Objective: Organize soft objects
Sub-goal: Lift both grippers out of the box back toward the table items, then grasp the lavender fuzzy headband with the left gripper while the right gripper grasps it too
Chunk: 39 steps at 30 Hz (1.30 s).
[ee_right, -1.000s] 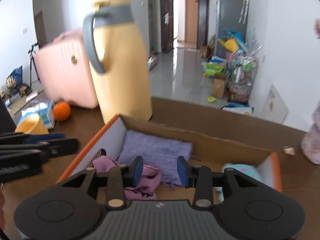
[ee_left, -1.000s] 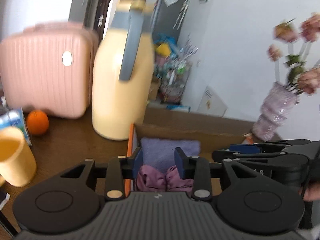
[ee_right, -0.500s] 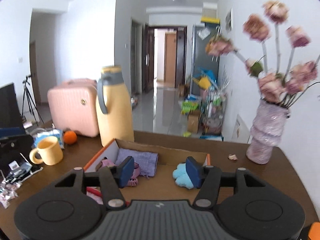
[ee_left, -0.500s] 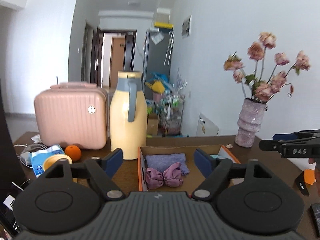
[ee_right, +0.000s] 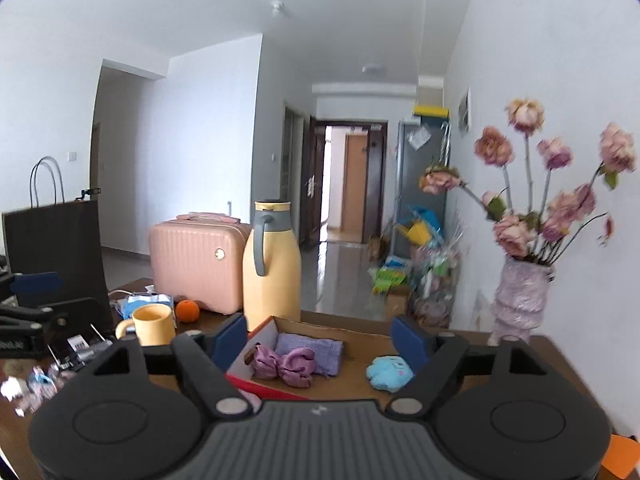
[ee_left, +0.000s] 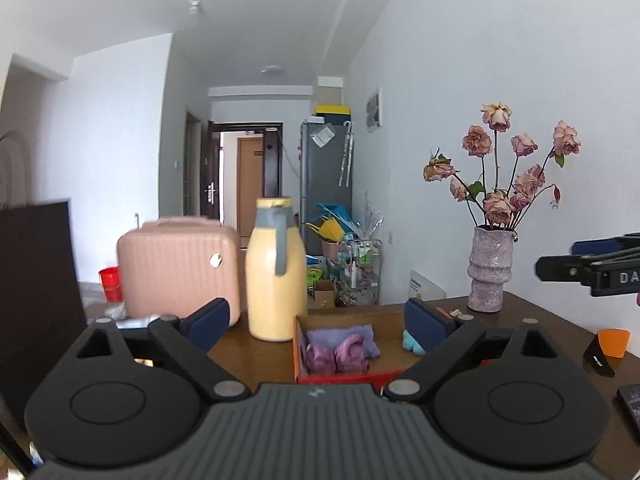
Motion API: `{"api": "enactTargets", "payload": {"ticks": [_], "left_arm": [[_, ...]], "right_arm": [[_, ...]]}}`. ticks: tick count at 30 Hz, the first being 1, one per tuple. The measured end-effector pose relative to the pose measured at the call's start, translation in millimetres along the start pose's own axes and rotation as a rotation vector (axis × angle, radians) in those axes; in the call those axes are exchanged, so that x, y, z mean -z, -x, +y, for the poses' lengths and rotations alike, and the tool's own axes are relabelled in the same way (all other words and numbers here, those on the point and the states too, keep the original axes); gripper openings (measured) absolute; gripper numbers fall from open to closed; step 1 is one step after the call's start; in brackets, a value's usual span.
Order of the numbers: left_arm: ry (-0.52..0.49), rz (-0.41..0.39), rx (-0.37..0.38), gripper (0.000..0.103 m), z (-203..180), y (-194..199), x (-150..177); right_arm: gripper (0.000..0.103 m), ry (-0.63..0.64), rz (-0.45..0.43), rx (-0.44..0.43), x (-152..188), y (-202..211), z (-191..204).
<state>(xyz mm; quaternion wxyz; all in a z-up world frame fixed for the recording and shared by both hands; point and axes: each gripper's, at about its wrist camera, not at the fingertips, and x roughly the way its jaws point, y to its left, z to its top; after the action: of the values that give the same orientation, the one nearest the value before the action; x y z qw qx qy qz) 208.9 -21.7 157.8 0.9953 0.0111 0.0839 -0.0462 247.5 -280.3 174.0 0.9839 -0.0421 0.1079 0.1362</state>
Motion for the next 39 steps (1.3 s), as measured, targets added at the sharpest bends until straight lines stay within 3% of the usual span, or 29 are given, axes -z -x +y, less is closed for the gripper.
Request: {"api": "enactTargets", "payload": {"ticks": [6, 11, 14, 18, 27, 31, 34, 36, 39], "left_arm": [[0.055, 0.04, -0.012, 0.097, 13, 46, 69], [0.105, 0.135, -0.032, 0.097, 25, 80, 126], [0.118, 0.208, -0.01, 0.097, 35, 81, 148], [0.106, 0.263, -0.044, 0.097, 38, 59, 158], [0.084, 0.312, 0.021, 0.097, 23, 18, 167], [0.087, 0.294, 0.004, 0.094, 25, -13, 161], [0.067, 0.259, -0.026, 0.083, 31, -46, 148], [0.089, 0.253, -0.016, 0.066, 40, -79, 136], [0.134, 0.32, 0.022, 0.058, 52, -139, 123]], "right_arm": [[0.086, -0.003, 0.012, 0.015, 73, 45, 26], [0.086, -0.075, 0.095, 0.016, 140, 72, 44], [0.085, -0.147, 0.156, -0.003, 161, 69, 43], [0.084, -0.127, 0.166, 0.044, 164, 58, 47], [0.079, -0.172, 0.217, 0.058, 171, 23, 34], [0.06, -0.185, 0.224, 0.018, 161, -9, 32], [0.049, -0.168, 0.218, -0.046, 147, -45, 38], [0.042, -0.155, 0.221, -0.086, 138, -72, 43], [0.041, -0.101, 0.212, -0.102, 127, -106, 56]]}}
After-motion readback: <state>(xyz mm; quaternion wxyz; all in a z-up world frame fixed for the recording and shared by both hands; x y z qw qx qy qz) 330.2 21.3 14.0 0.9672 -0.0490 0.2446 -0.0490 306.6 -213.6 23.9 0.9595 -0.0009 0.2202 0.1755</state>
